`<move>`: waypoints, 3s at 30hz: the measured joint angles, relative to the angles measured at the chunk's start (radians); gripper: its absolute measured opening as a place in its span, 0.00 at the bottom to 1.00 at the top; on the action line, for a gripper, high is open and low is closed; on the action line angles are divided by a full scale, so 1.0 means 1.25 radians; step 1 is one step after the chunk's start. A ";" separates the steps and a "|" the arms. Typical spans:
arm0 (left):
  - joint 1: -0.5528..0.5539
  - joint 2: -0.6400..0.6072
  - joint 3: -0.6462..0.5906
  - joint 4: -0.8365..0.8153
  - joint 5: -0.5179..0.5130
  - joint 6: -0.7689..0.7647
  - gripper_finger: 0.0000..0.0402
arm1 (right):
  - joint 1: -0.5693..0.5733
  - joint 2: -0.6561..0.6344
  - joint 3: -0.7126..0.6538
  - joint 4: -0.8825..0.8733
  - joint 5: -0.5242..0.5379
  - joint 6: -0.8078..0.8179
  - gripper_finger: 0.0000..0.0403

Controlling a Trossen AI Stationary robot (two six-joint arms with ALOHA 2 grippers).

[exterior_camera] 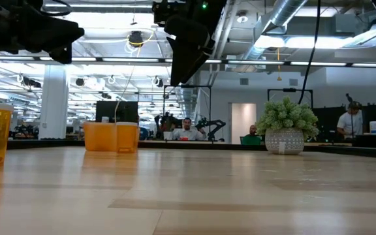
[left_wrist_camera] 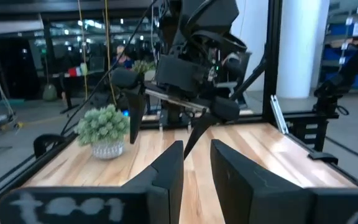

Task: Pick and place pill bottles into a basket
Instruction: Put the orange pill bottle into the orange container

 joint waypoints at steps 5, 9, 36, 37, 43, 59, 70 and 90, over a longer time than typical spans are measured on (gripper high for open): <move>0.000 -0.033 -0.038 0.048 0.010 0.001 0.18 | 0.001 0.000 0.000 0.000 0.000 0.006 0.92; 0.000 -0.045 -0.045 0.047 0.021 0.003 0.18 | 0.001 0.000 0.000 0.000 0.000 0.007 0.92; 0.000 -0.043 -0.025 -0.121 0.027 -0.098 0.18 | -0.029 0.003 -0.111 0.308 -0.010 -0.098 0.92; 0.000 -0.043 -0.025 -0.121 0.027 -0.099 0.18 | -0.035 0.004 -0.121 0.332 -0.009 -0.100 0.92; 0.000 -0.043 -0.025 -0.122 0.026 -0.090 0.18 | -0.081 0.004 -0.157 0.484 -0.004 -0.104 0.92; 0.000 -0.041 -0.025 -0.125 0.013 -0.080 0.18 | -0.114 0.136 -0.171 0.664 -0.117 -0.022 0.92; 0.000 -0.041 -0.025 -0.125 0.013 -0.077 0.18 | -0.133 0.188 -0.106 0.686 -0.093 0.019 0.92; 0.000 -0.041 -0.025 -0.126 0.013 -0.077 0.18 | -0.170 0.187 -0.106 0.692 -0.209 0.081 0.76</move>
